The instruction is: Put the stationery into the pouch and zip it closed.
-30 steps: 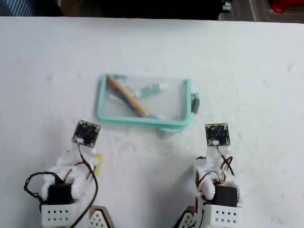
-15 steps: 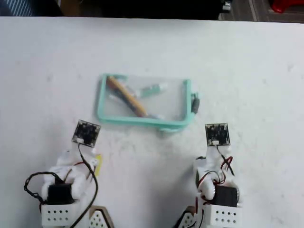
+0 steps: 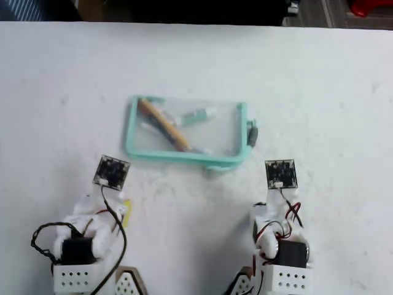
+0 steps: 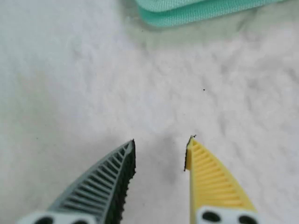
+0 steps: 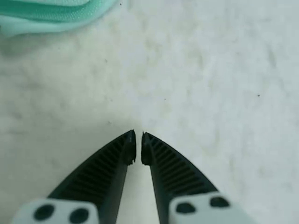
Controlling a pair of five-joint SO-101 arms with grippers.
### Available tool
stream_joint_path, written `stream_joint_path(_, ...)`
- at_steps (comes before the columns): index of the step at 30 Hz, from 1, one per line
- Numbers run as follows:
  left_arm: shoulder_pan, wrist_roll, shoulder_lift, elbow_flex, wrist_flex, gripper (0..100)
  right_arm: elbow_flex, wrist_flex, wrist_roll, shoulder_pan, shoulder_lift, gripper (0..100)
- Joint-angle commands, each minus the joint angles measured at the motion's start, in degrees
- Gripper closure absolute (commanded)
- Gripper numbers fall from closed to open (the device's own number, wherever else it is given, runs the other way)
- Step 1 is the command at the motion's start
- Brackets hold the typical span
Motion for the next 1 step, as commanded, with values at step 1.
stream_joint_path(1, -0.22, 0.0, -0.48, -0.09, 0.53, 80, 0.53, 0.31, 0.18, 0.4, -0.31, 98.1)
